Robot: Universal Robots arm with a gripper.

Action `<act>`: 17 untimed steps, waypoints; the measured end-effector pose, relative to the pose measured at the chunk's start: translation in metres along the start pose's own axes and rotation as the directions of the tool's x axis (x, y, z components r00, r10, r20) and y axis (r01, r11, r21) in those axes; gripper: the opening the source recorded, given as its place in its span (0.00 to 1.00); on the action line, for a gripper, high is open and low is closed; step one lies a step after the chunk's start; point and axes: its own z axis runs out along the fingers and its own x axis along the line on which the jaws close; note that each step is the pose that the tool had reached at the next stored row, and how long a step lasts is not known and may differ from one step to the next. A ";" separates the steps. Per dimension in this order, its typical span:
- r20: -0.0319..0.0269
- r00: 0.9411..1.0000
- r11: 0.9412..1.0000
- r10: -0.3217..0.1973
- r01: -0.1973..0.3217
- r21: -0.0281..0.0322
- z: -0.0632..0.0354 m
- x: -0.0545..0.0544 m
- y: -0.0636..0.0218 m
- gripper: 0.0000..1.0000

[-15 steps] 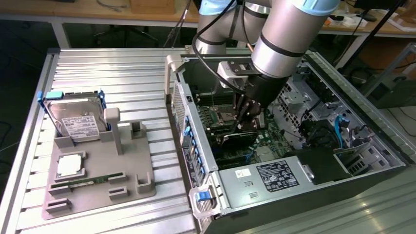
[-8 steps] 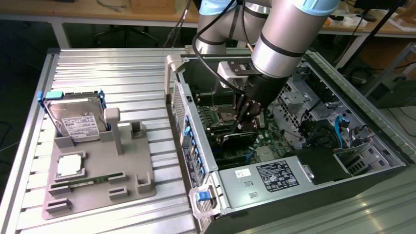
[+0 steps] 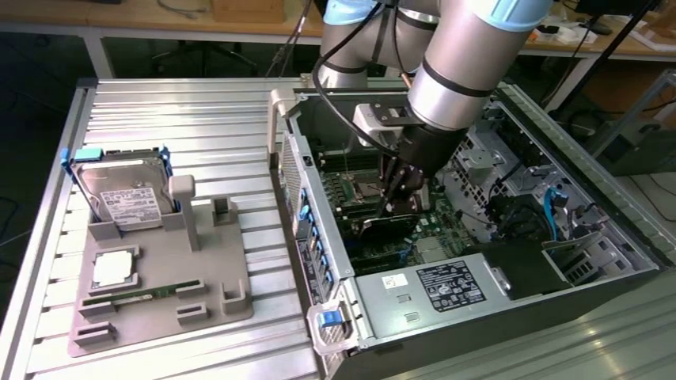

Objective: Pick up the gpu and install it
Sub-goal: 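Press down on the gpu until it lock into place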

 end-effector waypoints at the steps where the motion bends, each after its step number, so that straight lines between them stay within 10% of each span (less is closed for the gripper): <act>1: 0.000 1.000 1.000 0.000 0.000 0.000 0.0030 0.000 -0.0010 0.11; 17: 0.004 1.000 1.000 0.000 0.000 0.000 0.0162 -0.005 -0.0072 0.11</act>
